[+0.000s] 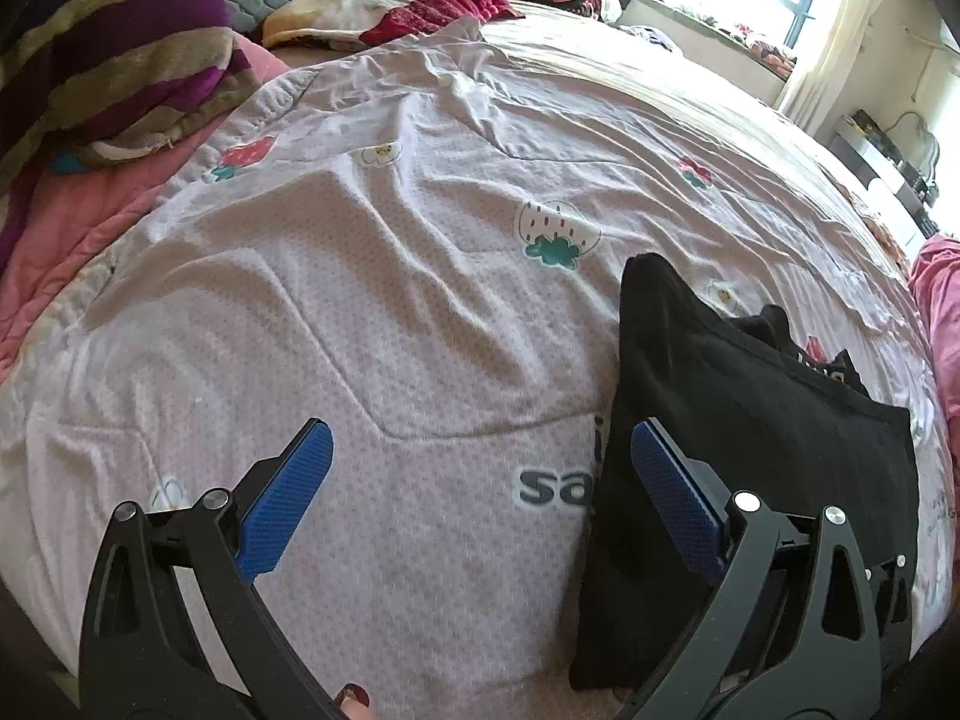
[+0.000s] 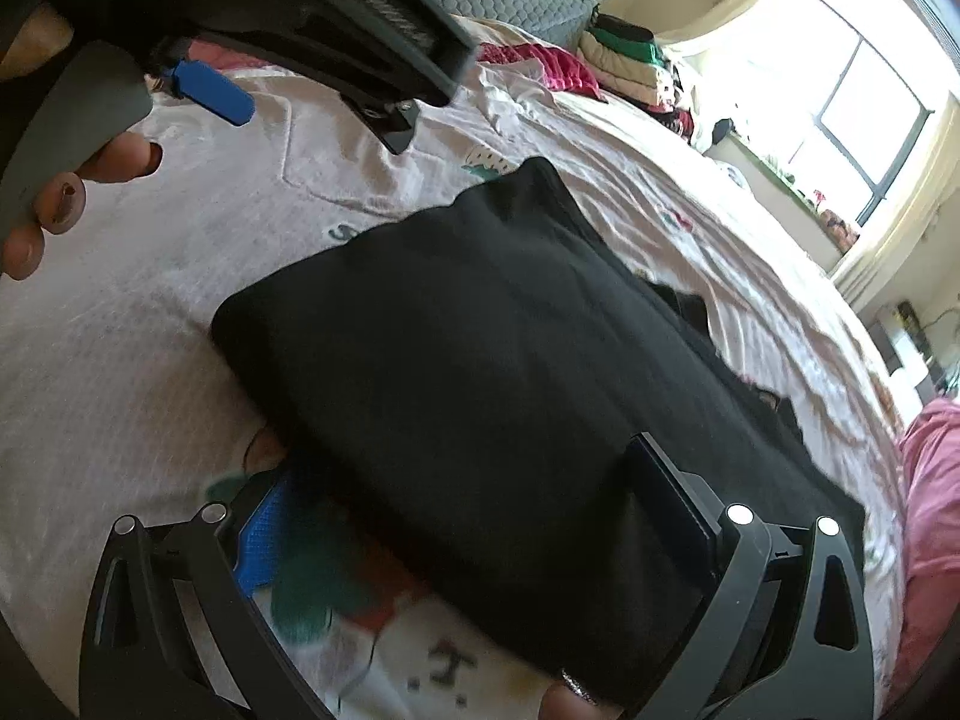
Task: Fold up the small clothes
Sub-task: 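Grasp the folded sweatshirt edge with the right tool and lift it, then lift the sweatshirt edge with the right tool and fold it over the bundle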
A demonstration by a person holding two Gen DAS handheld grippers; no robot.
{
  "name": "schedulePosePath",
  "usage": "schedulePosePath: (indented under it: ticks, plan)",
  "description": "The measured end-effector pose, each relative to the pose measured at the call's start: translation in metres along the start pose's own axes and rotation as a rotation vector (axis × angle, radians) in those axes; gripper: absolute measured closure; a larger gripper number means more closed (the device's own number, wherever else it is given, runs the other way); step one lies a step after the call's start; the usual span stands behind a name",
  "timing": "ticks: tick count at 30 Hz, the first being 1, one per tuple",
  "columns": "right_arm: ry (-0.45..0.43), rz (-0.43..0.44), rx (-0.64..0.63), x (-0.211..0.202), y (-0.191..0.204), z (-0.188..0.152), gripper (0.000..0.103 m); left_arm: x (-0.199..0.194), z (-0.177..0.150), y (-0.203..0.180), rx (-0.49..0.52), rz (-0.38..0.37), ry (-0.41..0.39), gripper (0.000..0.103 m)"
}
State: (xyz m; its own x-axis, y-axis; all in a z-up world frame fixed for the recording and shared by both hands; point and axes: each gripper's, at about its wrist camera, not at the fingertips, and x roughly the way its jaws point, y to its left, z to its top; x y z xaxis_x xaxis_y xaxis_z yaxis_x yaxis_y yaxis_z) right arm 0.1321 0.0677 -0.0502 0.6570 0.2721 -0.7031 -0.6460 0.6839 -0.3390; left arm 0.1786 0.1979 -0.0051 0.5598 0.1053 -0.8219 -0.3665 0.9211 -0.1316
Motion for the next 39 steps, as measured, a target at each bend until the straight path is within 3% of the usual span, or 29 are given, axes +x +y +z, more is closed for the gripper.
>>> schedulePosePath:
  ticks: [4, 6, 7, 8, 9, 11, 15, 22, 25, 28, 30, 32, 39]
  plan:
    - [-0.034, -0.044, -0.025, 0.001, 0.000, 0.005, 0.008, 0.007, 0.010, -0.002, 0.007, -0.024, 0.016, 0.010]
    - [-0.060, -0.021, -0.013, -0.003, -0.005, 0.005, 0.032, 0.011, 0.014, -0.004, 0.004, -0.038, 0.026, 0.010]
    - [-0.080, -0.010, 0.000, -0.007, -0.009, 0.004, 0.036, 0.013, 0.016, -0.005, 0.002, -0.043, 0.032, 0.010]
    - [-0.099, 0.003, 0.011, -0.012, -0.011, 0.002, 0.048, 0.015, 0.018, -0.007, 0.000, -0.050, 0.039, 0.010]
    - [-0.114, 0.037, 0.023, -0.014, -0.014, 0.001, 0.068, 0.018, 0.020, -0.008, -0.004, -0.067, 0.048, 0.010]
    - [-0.140, 0.083, 0.067, -0.021, -0.024, -0.003, 0.089, 0.024, 0.023, -0.012, -0.016, -0.110, 0.073, 0.010]
    - [-0.187, 0.094, 0.107, -0.032, -0.038, -0.008, 0.093, 0.038, 0.029, -0.025, -0.047, -0.227, 0.145, 0.010]
    - [-0.225, 0.106, 0.167, -0.046, -0.049, -0.014, 0.094, 0.053, 0.033, -0.058, -0.010, -0.260, 0.206, 0.010]
    - [-0.245, 0.101, 0.190, -0.055, -0.053, -0.019, 0.094, 0.053, 0.033, -0.069, -0.005, -0.290, 0.216, 0.015]
    - [-0.269, 0.091, 0.223, -0.065, -0.060, -0.023, 0.095, 0.046, 0.032, -0.083, 0.019, -0.301, 0.203, 0.041]
    - [-0.281, 0.081, 0.241, -0.072, -0.064, -0.026, 0.095, 0.043, 0.031, -0.091, 0.013, -0.343, 0.210, 0.065]
    - [-0.286, 0.075, 0.258, -0.078, -0.070, -0.029, 0.095, 0.039, 0.031, -0.100, 0.024, -0.371, 0.207, 0.079]
    - [-0.314, 0.041, 0.325, -0.098, -0.089, -0.042, 0.096, 0.008, 0.033, -0.138, 0.104, -0.373, 0.142, 0.085]
